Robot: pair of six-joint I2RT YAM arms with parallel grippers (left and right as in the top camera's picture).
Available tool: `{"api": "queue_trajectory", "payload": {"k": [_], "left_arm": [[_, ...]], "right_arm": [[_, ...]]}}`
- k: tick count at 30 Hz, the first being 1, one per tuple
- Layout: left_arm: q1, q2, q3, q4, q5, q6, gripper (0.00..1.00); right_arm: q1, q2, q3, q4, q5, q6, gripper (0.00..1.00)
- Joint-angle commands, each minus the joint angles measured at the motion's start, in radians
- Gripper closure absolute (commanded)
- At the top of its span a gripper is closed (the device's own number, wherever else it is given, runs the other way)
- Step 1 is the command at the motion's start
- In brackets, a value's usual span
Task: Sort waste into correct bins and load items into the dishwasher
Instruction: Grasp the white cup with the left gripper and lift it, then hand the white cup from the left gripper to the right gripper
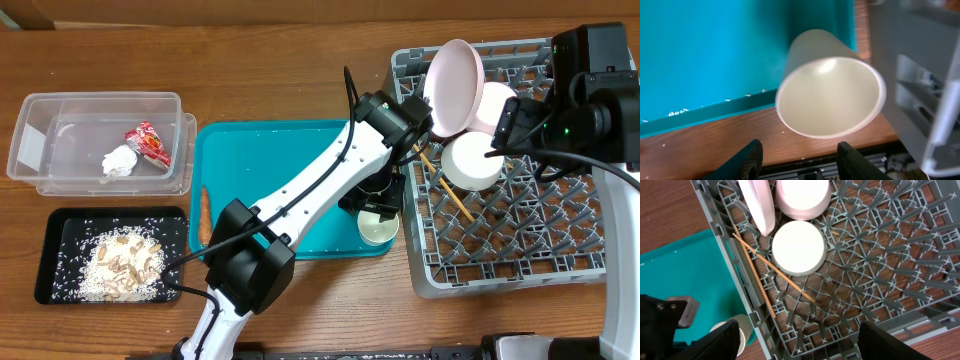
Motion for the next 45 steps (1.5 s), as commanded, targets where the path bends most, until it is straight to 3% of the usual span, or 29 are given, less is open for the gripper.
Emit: {"api": "queue_trajectory", "payload": {"k": [1, 5, 13, 17, 20, 22, 28, 31, 36, 38, 41, 45], "left_arm": [[-0.008, -0.006, -0.073, 0.036, -0.032, -0.042, 0.53], [-0.006, -0.006, -0.119, 0.069, -0.043, -0.041, 0.64], [-0.006, -0.006, -0.196, 0.158, -0.081, -0.046, 0.66], [-0.002, -0.006, -0.210, 0.176, -0.081, -0.047, 0.96], [0.008, -0.008, -0.206, 0.164, -0.068, -0.060, 0.96], [0.022, -0.010, -0.195, 0.152, -0.059, -0.061, 0.96], [0.121, -0.028, -0.045, 0.043, -0.014, 0.013, 0.96], [0.193, -0.040, 0.082, -0.010, 0.186, 0.187, 0.96], [0.346, -0.050, 0.247, -0.113, 0.861, 0.631, 0.96], [0.401, -0.065, 0.248, -0.112, 1.018, 0.649, 0.96], [0.458, -0.066, 0.247, -0.112, 1.192, 0.696, 0.96], [0.483, -0.066, 0.247, -0.112, 1.331, 0.755, 0.96]], "right_arm": [[-0.005, -0.010, 0.012, 0.000, -0.002, 0.000, 0.22], [-0.005, -0.010, 0.012, 0.001, -0.002, 0.001, 0.22], [-0.005, -0.010, 0.013, 0.000, -0.002, 0.000, 0.22], [-0.005, -0.010, 0.012, 0.000, -0.002, 0.001, 0.22], [-0.005, -0.010, 0.012, 0.001, -0.002, 0.001, 0.18], [-0.005, -0.010, 0.013, 0.003, -0.002, 0.001, 0.00], [-0.005, -0.011, 0.013, -0.011, -0.048, -0.010, 0.00], [-0.018, -0.021, 0.013, 0.002, -0.217, -0.129, 0.02], [-0.089, -0.047, 0.013, -0.015, -0.685, -0.447, 0.01], [-0.122, -0.048, 0.013, -0.041, -0.830, -0.562, 0.00], [-0.148, -0.048, 0.012, -0.041, -0.902, -0.614, 0.00], [-0.145, -0.047, 0.012, -0.041, -1.004, -0.707, 0.00]]}}
